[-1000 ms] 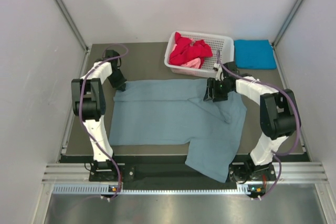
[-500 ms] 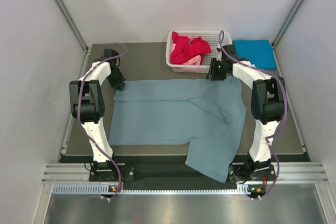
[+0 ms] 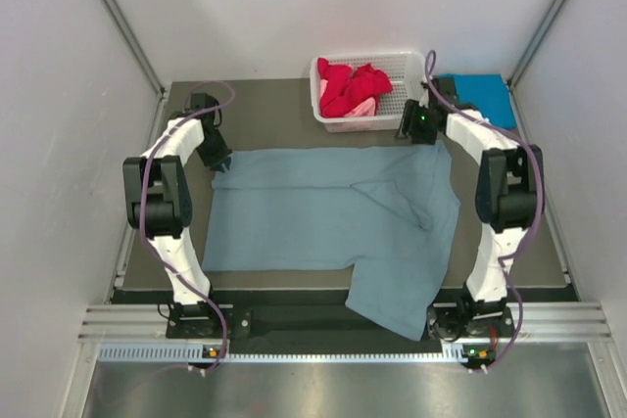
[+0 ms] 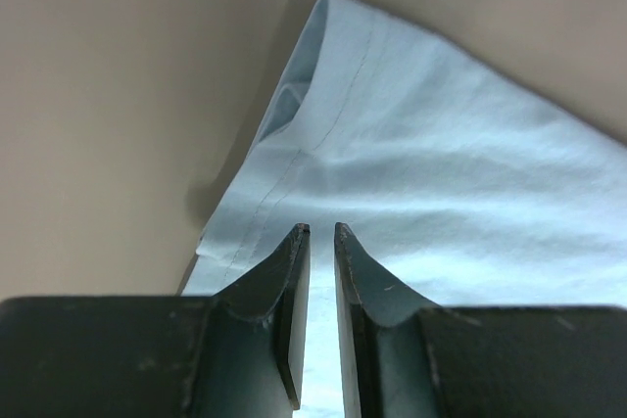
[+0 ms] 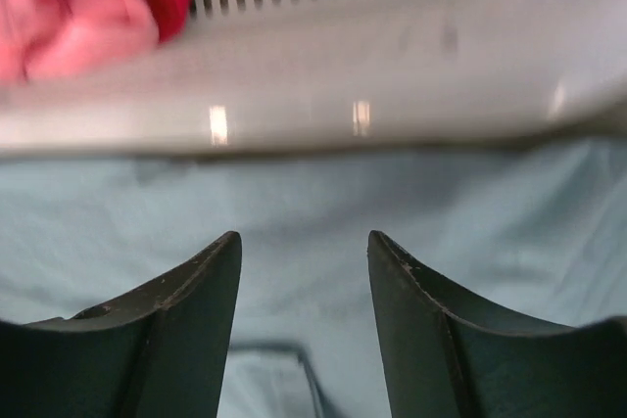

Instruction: Fold and stack the t-shirts

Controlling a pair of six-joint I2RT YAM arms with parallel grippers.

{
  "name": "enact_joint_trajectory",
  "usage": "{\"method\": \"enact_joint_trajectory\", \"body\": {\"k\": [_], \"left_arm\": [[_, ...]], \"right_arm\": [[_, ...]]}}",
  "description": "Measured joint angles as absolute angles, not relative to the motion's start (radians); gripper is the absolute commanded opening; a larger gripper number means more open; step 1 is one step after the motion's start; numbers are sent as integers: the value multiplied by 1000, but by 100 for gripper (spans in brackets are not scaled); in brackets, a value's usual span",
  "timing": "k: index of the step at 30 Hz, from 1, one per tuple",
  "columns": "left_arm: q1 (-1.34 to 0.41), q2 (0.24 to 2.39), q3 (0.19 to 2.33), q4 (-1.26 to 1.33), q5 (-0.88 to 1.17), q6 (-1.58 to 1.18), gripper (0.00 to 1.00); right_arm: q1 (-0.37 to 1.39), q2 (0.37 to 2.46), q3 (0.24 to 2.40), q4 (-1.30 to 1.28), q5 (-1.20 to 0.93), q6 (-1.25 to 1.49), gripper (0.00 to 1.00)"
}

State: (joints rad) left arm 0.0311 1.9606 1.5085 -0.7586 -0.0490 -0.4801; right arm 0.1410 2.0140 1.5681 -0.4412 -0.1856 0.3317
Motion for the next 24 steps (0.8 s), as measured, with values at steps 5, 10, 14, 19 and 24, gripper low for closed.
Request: {"method": "enact_joint_trajectory", "body": {"k": [5,10,14,19,24], "left_arm": [[31,1949,1466,-757,-42,-493,22],[31,1941,1450,-759,-38,-500,22],[31,1927,1445,-759,-34,-503,21],[31,1907,1444,-759,-30,-504,21],[31,1895,1443,-759,-30,-504,21]], "right_arm": [[142,1827,1358,-464,-227,336,56],[157,1707,1210,-438,-275,331,55],[174,1703,1141,-425,-315,324,53],[202,1734,1114,-399,-340,311,44],[215,1790,1114,-380,-345,297,40]]}}
